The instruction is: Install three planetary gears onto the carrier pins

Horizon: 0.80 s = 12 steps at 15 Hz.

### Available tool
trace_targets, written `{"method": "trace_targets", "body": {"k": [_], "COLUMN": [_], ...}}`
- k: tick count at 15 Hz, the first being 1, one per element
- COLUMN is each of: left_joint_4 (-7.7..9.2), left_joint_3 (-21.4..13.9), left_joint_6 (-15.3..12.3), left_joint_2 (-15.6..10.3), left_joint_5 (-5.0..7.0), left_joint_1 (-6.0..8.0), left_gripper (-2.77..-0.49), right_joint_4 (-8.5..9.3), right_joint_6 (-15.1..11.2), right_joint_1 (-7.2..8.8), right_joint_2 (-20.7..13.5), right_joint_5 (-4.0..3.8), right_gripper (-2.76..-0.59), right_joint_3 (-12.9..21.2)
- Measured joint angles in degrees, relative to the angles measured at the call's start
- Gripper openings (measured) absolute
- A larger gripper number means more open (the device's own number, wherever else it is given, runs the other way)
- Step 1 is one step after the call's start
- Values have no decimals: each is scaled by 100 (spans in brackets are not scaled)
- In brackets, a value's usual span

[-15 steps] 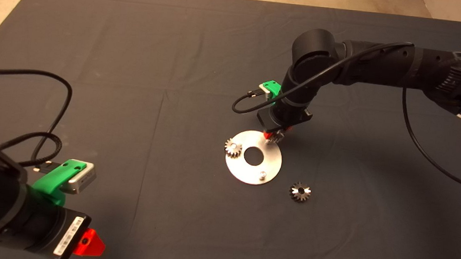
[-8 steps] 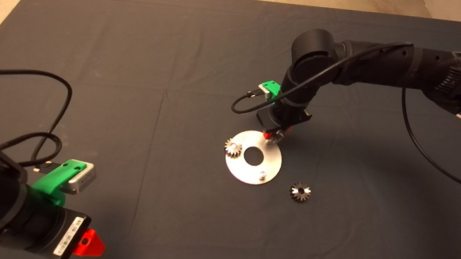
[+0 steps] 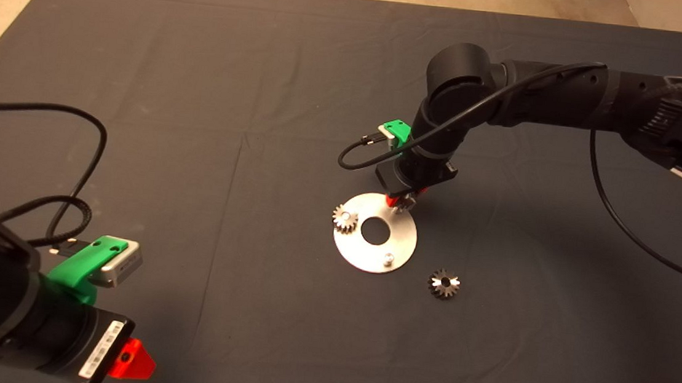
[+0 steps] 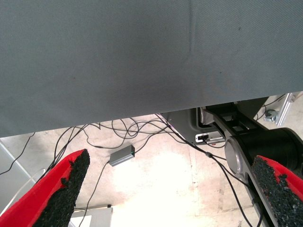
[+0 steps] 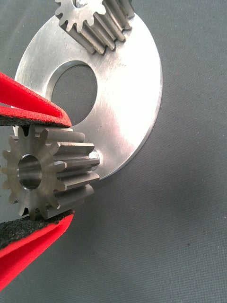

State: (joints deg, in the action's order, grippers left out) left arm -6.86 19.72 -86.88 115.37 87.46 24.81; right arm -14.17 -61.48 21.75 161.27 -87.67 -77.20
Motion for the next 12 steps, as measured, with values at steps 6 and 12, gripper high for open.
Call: {"method": "trace_targets", "body": {"k": [6,12], "left_joint_4": [0,0], "left_joint_3": [0,0], "left_joint_6": [0,0], "left_joint_2": [0,0], "left_joint_5": [-2,-2], "left_joint_1": [0,0], "left_gripper": [-78,-78], "right_joint_4": [0,0], "right_joint_6": [0,-9], "right_joint_1": [0,-1], "right_joint_2": [0,0], "right_joint_5": [0,0], "right_gripper": [-228,-229], "right_joint_3": [0,0]}}
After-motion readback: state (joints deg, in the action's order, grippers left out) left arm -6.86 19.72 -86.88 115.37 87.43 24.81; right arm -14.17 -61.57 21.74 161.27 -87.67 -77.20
